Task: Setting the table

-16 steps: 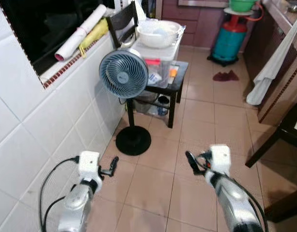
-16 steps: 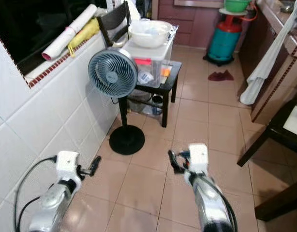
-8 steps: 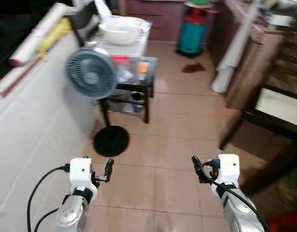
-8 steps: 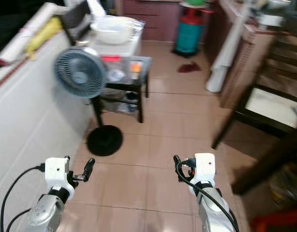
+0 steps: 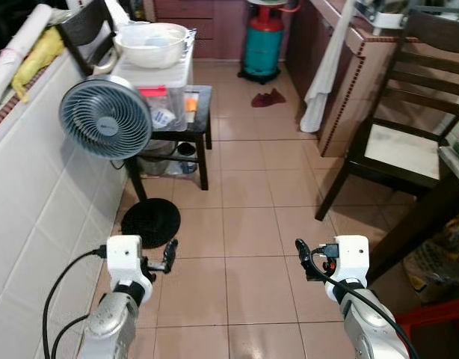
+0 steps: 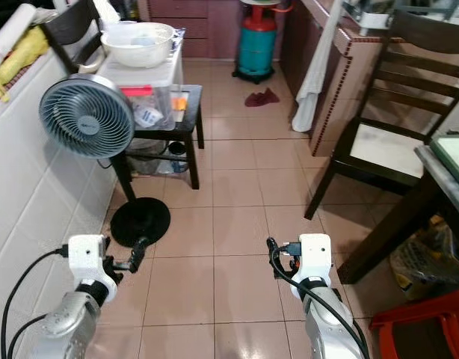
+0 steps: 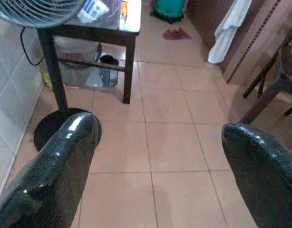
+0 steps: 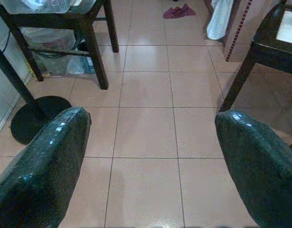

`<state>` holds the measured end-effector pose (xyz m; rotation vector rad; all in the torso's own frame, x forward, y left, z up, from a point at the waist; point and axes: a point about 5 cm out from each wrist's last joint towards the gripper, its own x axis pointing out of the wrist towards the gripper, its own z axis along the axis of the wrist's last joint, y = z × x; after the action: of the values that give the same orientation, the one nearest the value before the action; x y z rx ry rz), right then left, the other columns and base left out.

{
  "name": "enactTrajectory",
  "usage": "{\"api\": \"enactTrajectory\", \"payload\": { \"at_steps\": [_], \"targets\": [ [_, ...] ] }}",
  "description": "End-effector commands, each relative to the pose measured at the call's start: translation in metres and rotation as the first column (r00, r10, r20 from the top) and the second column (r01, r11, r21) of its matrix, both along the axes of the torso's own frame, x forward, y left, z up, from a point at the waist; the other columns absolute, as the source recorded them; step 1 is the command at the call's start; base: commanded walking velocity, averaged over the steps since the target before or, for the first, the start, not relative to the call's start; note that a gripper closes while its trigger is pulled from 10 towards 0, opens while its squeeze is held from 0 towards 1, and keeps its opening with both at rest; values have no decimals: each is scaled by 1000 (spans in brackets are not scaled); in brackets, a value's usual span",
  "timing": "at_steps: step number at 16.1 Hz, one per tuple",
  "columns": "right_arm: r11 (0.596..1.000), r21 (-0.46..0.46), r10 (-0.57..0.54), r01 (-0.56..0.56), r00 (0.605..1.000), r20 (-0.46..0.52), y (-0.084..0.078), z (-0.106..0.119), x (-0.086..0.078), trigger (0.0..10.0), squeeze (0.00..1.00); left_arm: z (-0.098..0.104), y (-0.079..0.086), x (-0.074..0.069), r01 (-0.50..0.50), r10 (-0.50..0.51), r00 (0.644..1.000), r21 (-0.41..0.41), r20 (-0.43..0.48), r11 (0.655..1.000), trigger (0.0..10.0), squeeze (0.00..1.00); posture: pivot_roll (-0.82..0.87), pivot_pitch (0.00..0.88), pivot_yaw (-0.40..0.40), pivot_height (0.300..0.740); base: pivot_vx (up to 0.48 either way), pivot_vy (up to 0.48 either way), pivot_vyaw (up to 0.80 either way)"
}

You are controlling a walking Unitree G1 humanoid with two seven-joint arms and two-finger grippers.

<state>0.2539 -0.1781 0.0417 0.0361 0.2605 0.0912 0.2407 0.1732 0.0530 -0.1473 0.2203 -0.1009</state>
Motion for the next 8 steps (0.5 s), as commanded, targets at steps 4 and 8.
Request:
{"api": "enactTrajectory", "payload": {
  "at_steps": [4,8],
  "targets": [
    [999,-12,40,-40,999,5,9,-2,1,10000,0,4,6,9,-6,6,1000,-26,6,1000,10000,0,-111,70,19,740,0,0,-784],
    [999,-15,37,-36,999,9,7,-2,1,10000,0,0,3,10,22,-22,1000,-30,-11,999,10000,0,-118,68,24,740,368,0,-781]
  ]
}}
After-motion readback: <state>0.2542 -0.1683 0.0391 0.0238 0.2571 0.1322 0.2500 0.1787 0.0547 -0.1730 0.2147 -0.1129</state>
